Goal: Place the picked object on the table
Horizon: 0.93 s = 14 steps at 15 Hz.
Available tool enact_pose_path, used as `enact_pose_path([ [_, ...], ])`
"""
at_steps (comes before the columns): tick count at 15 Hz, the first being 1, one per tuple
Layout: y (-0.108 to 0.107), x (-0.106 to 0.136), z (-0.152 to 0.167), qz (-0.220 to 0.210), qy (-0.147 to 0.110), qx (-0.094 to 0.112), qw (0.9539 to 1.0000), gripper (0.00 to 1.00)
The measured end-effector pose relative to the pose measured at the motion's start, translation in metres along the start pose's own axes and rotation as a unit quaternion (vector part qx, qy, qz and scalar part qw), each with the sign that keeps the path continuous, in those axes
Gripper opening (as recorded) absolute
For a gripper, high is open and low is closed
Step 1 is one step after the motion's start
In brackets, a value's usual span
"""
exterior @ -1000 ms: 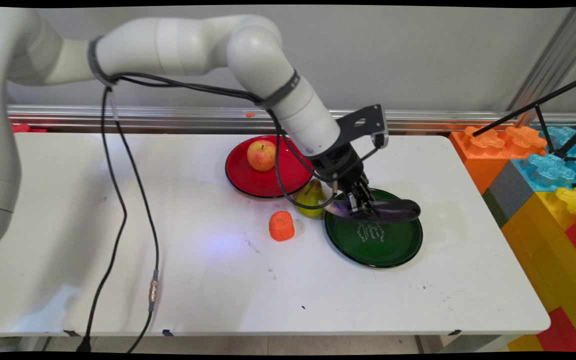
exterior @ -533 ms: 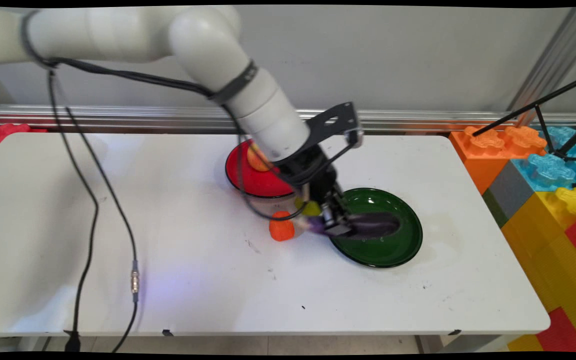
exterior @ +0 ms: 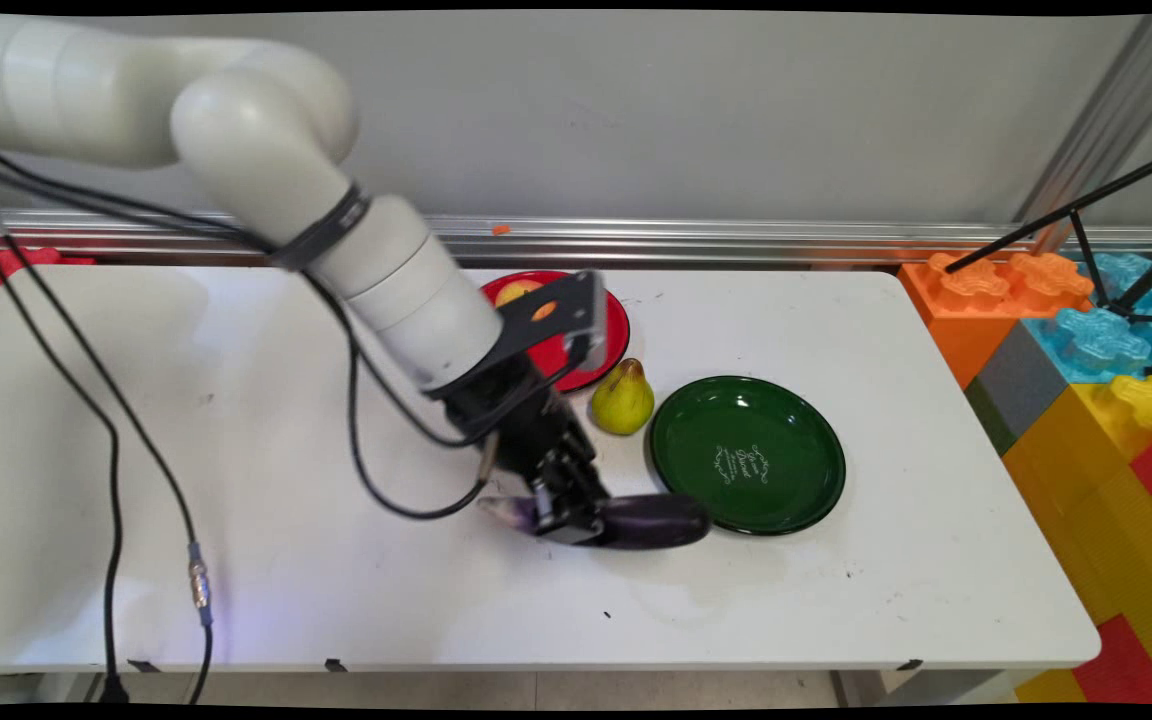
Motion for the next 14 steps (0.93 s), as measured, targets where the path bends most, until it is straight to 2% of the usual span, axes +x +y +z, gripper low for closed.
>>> enact_pose_path([
  [6,-0.006,-0.049,0.02,0.004,-0.015,0.016,0.9997,0.0],
  [14,-0.022,-0.086,0.04,0.022,-0.023,0.043,0.9986,0.0],
])
